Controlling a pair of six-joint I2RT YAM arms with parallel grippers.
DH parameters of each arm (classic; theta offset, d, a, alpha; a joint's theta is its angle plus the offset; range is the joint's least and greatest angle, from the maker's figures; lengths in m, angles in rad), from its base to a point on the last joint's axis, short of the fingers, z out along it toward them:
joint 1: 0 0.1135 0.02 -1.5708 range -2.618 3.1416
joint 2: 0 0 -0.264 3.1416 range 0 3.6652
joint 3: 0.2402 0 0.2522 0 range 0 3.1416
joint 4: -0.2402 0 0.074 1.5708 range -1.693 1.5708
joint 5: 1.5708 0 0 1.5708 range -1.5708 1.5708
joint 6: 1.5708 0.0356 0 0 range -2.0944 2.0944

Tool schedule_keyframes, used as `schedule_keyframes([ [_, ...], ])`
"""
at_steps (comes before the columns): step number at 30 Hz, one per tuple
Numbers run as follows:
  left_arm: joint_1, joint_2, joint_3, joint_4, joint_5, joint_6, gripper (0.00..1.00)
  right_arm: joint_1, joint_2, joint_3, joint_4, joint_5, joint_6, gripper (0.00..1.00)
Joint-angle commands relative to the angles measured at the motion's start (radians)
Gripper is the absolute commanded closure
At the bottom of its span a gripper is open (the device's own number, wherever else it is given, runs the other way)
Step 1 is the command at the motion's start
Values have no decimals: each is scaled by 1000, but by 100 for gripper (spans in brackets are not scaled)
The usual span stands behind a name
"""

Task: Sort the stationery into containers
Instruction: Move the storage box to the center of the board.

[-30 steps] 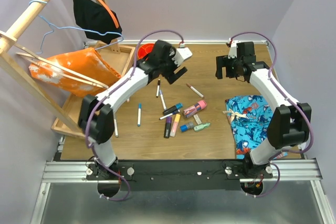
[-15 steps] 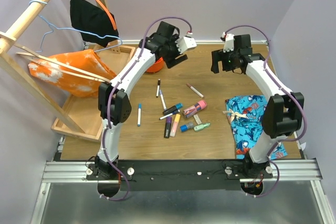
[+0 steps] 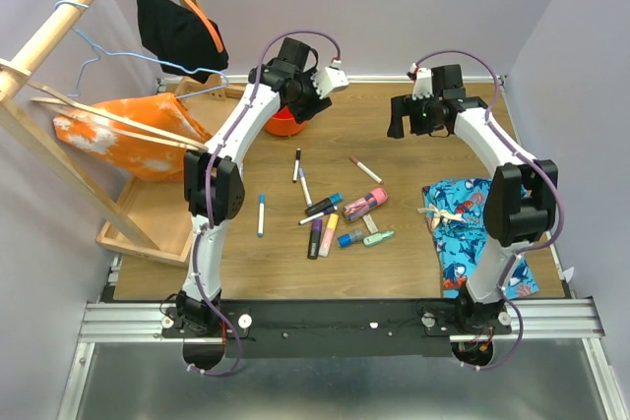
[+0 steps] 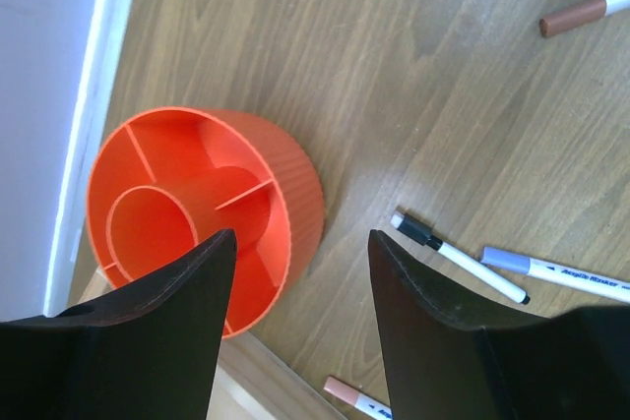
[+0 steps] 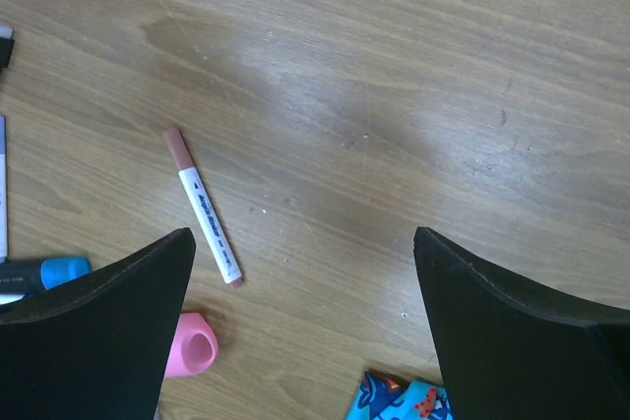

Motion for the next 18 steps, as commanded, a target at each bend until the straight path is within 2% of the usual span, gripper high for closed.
schedule_keyframes([
  [1,-5,41,27,-59,20,27,37,3,37,43,-12,-31,17,0],
  [5,1,79,46,-52,13,25,41,3,46,50,-13,-28,21,0],
  [18,25,170,99,-37,-21,36,46,1,38,8,-7,-13,31,0],
])
